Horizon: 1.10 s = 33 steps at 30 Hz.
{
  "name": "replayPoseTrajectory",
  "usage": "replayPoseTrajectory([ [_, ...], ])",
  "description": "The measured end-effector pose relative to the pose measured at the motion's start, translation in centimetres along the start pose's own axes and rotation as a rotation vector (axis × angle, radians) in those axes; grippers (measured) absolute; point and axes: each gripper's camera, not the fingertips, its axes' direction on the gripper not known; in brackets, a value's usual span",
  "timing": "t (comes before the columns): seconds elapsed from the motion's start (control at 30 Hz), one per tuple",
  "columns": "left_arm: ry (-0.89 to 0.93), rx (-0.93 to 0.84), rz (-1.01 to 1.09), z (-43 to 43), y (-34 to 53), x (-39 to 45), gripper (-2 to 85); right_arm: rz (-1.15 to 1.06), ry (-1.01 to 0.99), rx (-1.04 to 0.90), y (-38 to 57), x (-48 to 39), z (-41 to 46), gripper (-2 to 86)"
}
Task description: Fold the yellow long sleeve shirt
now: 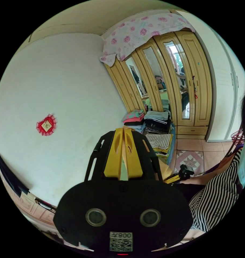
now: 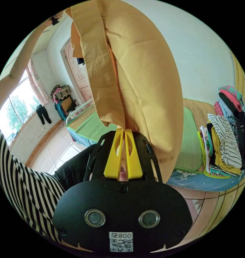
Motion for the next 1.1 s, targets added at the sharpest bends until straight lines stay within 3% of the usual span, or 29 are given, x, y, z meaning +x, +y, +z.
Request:
replayPoseTrajectory([
  [0.2, -0.006, -0.007, -0.129, 1.3, 6.0, -2.3, 0.4, -0.017, -0.037, 0.054, 1.7, 1.9, -4.4, 0.6],
  [0.27, -0.024, -0.016, -0.165, 1.5, 8.5, -2.6, 0.4, -0.01, -0.079, 0.155, 2.0, 2.8, -7.8, 0.5],
  [0.67, -0.124, 0.034, -0.331, -0.5, 22.7, -0.1, 0.5, -0.1, 0.116, 0.574, -0.4, 3.3, -23.6, 0.3],
  [0.9, -0.185, 0.095, -0.39, 1.8, 27.8, 1.2, 0.5, -0.208, 0.182, 0.629, -5.4, 0.3, -23.4, 0.3],
  [1.1, -0.169, 0.045, -0.467, 10.8, 31.9, -0.7, 0.5, -0.218, 0.229, 0.567, -12.6, 0.2, -17.8, 0.4],
])
